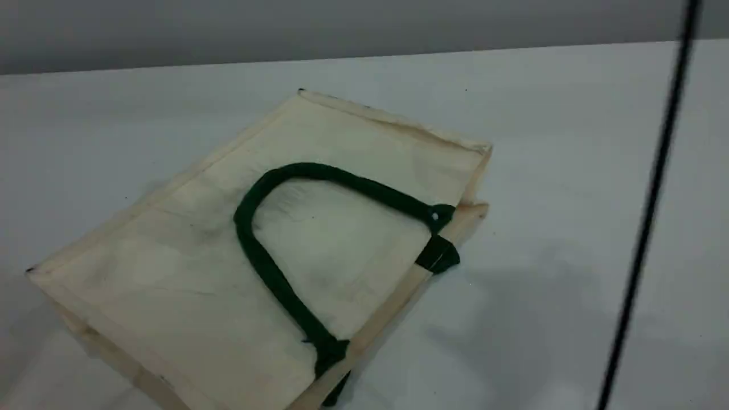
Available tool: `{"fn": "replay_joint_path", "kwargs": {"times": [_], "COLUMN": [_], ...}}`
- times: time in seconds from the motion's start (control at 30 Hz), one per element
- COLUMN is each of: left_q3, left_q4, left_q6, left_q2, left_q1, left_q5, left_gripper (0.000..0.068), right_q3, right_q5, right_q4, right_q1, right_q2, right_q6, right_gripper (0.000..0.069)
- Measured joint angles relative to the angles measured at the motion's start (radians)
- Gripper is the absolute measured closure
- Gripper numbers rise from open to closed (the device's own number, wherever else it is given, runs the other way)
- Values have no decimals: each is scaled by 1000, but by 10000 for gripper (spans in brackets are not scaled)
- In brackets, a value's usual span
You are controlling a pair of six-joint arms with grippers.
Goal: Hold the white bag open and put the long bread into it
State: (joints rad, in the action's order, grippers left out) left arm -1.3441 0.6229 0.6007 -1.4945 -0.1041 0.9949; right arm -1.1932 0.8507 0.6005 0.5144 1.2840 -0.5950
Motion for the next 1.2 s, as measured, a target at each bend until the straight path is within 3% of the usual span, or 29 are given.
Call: {"fn": "replay_joint_path", "kwargs": {"times": [0.17, 0.47, 0.6, 0.77, 0.93, 1.2], "left_q3": [0, 6, 6, 21, 117, 393], "left_q4": [3, -1, -42, -50, -47, -47], "left_q6": [0, -10, -77, -124, -144, -142], "left_q2": [113, 373, 479, 557, 626, 822], "left_q1": [0, 0, 0, 0, 0, 0], "left_q5": [18, 25, 55, 125, 210, 134], "left_gripper": [168, 168, 168, 168, 168, 168], "right_q3": [0, -1, -1, 14, 109, 392], "right_q5": [12, 169, 267, 334, 344, 188], "right_q4": [-139, -428, -548, -601, -601, -581], "right_q1": [0, 0, 0, 0, 0, 0], "right_q2": [-127, -413, -543, -695, -834, -1004], "right_q6": [126, 411, 525, 544, 543, 538], "right_gripper": [185, 223, 223, 223, 223, 223]}}
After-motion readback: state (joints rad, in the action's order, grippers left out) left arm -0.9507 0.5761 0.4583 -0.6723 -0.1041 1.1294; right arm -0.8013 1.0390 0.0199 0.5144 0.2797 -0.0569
